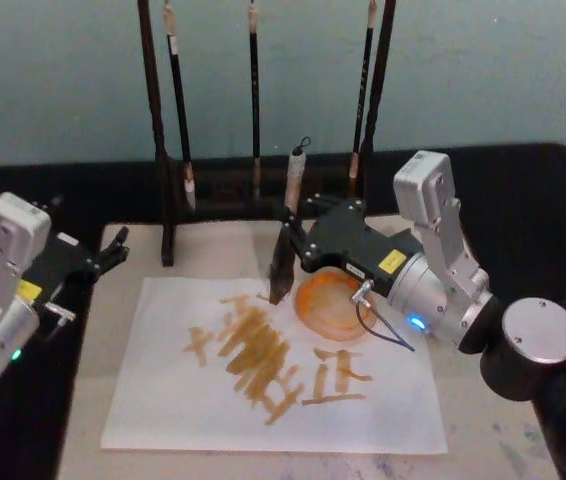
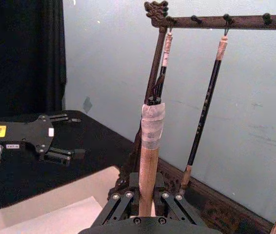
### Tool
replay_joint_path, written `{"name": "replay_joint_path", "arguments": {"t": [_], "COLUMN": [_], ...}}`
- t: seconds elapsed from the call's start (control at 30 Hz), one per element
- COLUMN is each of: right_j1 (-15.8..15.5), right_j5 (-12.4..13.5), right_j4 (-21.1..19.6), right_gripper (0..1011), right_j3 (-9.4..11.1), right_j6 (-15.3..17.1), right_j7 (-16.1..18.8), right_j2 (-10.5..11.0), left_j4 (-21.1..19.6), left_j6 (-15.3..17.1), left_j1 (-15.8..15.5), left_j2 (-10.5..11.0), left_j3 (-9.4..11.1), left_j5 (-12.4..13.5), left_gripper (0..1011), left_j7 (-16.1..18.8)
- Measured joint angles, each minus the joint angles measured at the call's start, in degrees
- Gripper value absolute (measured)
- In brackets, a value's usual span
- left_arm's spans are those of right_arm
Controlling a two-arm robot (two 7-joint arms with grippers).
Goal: Pick up the brush from the inkstone, write on the paper, then place the brush back to its original position.
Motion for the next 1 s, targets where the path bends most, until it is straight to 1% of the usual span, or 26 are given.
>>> {"name": "replay_joint_path", "arguments": {"t": [0.33, 0.73, 1.0], "right_j1": [-1.00, -3.00, -3.89], "right_j5": [-0.23, -0.15, 0.01], "right_j4": [-1.53, -5.00, -6.59], "right_gripper": [169, 169, 169], "right_j3": [0.21, 0.15, -0.10], "right_j6": [0.62, 1.70, 2.01], "right_j7": [0.35, 1.25, 1.52], "right_j2": [0.39, 2.02, 2.77], "left_j4": [0.00, 0.00, 0.00], "left_j6": [0.00, 0.00, 0.00], "left_j1": [0.00, 0.00, 0.00], "left_j2": [0.00, 0.00, 0.00], "left_j3": [0.00, 0.00, 0.00], "left_j5": [0.00, 0.00, 0.00], "left_gripper": [1009, 1010, 1010], "left_j7": [0.00, 0.00, 0.00]}}
